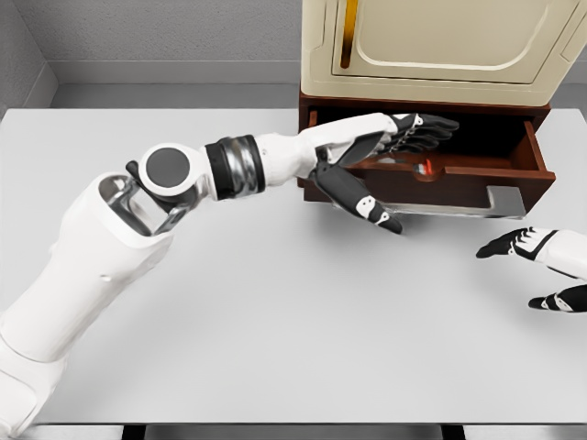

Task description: Put the switch into the drawer with left arm, and close the drawer with right arm

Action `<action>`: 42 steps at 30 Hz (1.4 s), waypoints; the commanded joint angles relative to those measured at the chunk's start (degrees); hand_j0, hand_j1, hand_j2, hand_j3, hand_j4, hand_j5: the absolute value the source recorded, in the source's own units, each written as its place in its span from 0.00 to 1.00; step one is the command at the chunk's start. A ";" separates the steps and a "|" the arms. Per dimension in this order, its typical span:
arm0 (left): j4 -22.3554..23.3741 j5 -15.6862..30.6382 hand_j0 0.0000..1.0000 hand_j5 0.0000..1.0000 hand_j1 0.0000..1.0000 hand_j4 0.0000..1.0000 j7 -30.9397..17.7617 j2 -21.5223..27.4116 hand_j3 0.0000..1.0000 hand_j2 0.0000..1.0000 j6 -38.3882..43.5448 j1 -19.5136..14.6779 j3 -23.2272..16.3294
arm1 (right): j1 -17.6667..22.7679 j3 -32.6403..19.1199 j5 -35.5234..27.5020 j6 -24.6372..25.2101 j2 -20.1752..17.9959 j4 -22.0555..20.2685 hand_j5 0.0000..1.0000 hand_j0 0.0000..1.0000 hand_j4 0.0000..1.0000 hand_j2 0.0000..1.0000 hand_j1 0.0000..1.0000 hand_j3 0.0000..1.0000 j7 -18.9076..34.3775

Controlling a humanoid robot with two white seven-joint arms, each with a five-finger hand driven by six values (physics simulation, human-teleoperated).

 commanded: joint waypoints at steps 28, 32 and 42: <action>13.00 -18.66 1.00 1.00 1.00 1.00 -4.70 16.70 1.00 1.00 -54.67 43.33 46.58 | -2.46 0.47 0.53 0.15 3.95 -0.62 0.50 0.50 0.50 0.50 0.50 0.50 0.53; 13.08 -18.74 1.00 1.00 1.00 1.00 -4.70 15.20 1.00 1.00 -54.67 42.80 47.19 | -3.25 0.55 0.88 0.15 5.01 -0.36 0.50 0.50 0.50 0.50 0.50 0.50 0.53; 12.65 -19.01 1.00 1.00 1.00 1.00 -4.70 14.94 1.00 1.00 -54.67 42.71 47.11 | -9.67 5.21 1.94 0.15 7.29 2.72 0.51 0.51 0.51 0.51 0.51 0.51 0.53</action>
